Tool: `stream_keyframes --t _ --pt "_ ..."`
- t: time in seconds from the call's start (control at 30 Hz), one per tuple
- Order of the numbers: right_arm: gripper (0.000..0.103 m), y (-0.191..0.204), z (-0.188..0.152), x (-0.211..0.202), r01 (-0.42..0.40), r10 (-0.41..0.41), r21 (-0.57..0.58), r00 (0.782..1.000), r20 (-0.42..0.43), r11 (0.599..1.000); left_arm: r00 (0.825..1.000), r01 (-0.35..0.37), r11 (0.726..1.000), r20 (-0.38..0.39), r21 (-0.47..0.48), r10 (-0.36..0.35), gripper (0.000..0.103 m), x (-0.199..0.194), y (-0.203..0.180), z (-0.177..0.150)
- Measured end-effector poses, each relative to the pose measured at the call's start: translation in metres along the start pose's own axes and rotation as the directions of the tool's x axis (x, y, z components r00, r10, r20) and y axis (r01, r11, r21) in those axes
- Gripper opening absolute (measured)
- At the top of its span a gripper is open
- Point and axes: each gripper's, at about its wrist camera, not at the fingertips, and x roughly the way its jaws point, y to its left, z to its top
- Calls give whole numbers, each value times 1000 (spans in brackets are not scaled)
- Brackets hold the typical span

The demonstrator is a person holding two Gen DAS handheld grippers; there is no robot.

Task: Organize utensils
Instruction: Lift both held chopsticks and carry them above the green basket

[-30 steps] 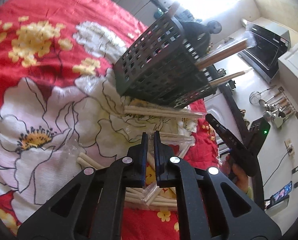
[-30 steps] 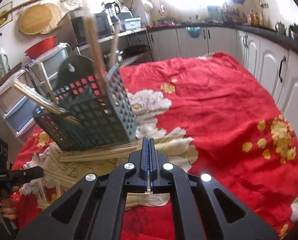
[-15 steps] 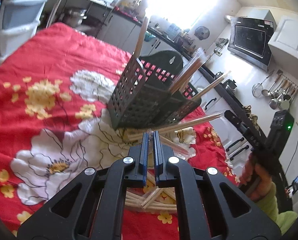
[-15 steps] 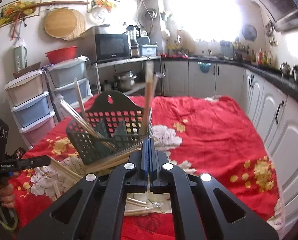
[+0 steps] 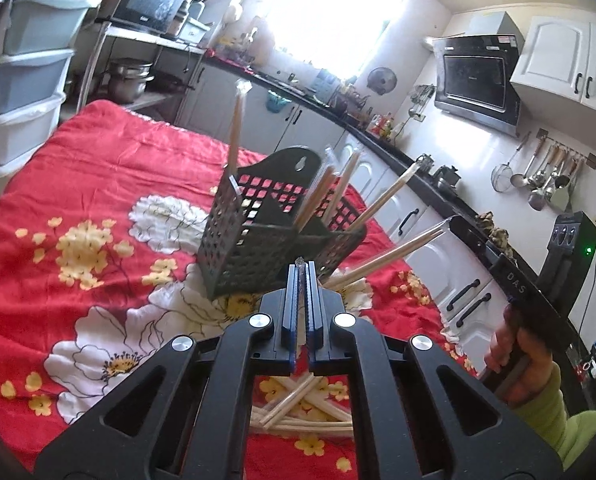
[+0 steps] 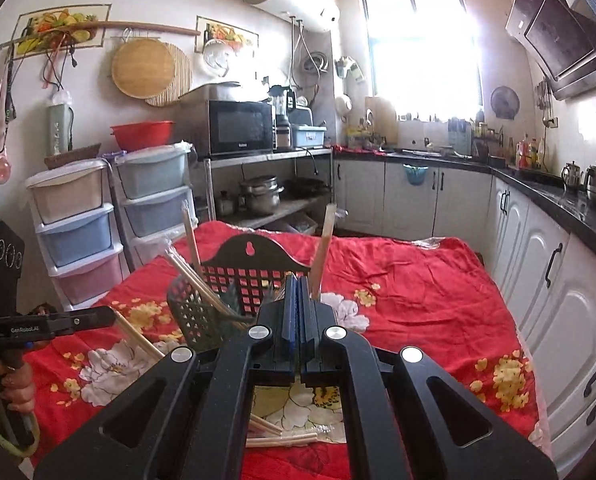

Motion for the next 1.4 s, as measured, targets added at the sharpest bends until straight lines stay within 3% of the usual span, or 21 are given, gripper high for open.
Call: stream_keyframes --t 0.87,1.4 --pt "1 -4 25 -35 27 -27 4 995 97 1000 994 91 986 50 142 -99 0 2 -64 39" --pt "1 2 69 -63 27 -20 -30 978 207 999 976 143 964 131 223 -175 0 -16 -102 81"
